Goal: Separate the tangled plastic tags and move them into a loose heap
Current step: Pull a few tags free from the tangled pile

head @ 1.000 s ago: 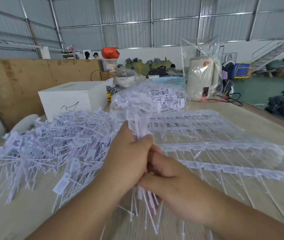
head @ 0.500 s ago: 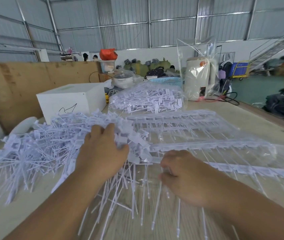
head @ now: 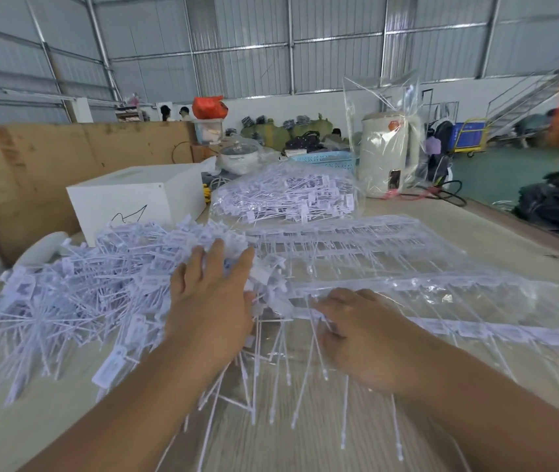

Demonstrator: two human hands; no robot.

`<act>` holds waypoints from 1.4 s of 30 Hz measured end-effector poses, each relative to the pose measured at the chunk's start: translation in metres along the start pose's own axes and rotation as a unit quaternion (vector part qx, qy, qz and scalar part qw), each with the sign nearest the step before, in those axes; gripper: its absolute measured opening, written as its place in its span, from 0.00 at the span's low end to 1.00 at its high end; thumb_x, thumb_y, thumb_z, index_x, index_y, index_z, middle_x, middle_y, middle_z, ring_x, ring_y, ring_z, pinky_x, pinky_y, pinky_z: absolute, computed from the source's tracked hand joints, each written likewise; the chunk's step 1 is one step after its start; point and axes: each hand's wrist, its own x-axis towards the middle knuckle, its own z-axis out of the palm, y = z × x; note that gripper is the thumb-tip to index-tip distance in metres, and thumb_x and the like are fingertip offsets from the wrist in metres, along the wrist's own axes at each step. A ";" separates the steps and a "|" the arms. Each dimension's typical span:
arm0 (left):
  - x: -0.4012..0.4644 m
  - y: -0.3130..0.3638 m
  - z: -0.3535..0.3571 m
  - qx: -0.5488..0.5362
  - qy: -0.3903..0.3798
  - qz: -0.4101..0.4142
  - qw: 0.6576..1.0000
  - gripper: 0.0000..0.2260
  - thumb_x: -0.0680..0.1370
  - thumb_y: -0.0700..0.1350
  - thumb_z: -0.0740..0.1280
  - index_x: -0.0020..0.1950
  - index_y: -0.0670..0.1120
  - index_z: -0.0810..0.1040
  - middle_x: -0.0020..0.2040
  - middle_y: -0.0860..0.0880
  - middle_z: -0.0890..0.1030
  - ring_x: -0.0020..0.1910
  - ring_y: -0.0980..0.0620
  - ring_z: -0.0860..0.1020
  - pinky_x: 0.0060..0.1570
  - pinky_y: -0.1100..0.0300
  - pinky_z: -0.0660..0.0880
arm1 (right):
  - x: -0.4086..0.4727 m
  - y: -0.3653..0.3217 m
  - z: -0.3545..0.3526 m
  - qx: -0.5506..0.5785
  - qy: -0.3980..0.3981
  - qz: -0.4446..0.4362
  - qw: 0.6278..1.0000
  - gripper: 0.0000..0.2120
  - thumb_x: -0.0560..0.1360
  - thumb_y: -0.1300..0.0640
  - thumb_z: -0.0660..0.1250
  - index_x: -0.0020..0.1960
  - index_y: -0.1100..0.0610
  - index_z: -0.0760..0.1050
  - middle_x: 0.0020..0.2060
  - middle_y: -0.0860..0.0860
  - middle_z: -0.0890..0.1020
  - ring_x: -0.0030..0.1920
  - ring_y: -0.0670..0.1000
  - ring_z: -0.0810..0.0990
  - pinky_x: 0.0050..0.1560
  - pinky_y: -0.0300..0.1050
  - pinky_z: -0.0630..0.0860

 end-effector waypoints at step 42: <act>-0.004 0.003 0.011 -0.024 -0.027 0.044 0.998 0.29 0.80 0.63 0.51 0.78 0.58 0.46 0.80 0.48 0.42 0.78 0.45 0.38 0.74 0.44 0.39 | -0.014 -0.011 -0.014 0.043 0.019 -0.013 0.999 0.10 0.76 0.53 0.64 0.56 0.45 0.72 0.42 0.40 0.71 0.50 0.48 0.69 0.52 0.43 0.61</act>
